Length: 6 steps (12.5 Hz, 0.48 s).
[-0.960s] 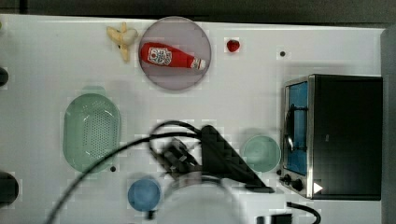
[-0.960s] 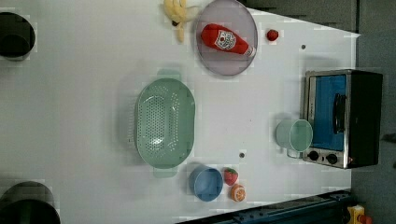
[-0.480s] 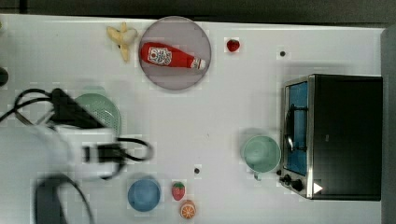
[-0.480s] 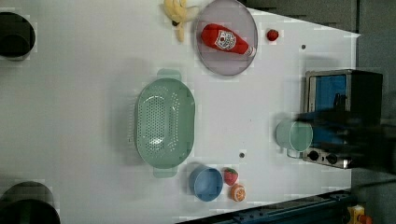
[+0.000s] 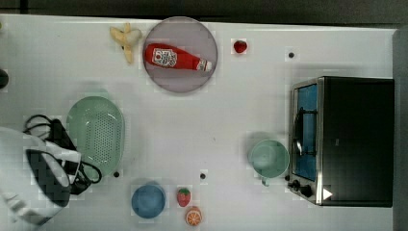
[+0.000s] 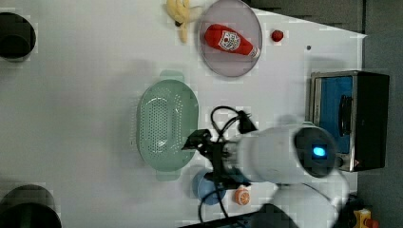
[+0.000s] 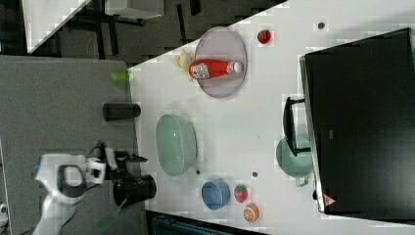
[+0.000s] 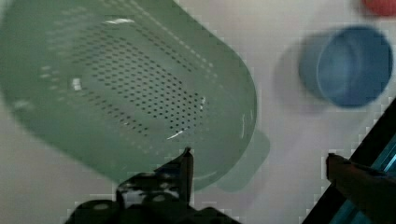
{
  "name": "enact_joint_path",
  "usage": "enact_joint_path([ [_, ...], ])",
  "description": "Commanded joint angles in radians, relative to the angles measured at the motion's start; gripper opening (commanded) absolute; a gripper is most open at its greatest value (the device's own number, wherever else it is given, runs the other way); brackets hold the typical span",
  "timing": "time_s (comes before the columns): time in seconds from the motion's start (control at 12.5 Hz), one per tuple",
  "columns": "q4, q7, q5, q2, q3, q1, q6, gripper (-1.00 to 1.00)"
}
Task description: Drag strainer left to right.
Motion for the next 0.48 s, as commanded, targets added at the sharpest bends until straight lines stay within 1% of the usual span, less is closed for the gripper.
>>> enact_joint_path([
  [0.08,-0.022,0.330,-0.006,0.017,-0.028,-0.054,0.157,1.00],
  [0.32,-0.054,0.435,-0.021,0.132,-0.042,-0.054,0.320,1.00],
  [0.48,-0.076,0.442,-0.066,0.196,-0.050,-0.053,0.423,1.00],
])
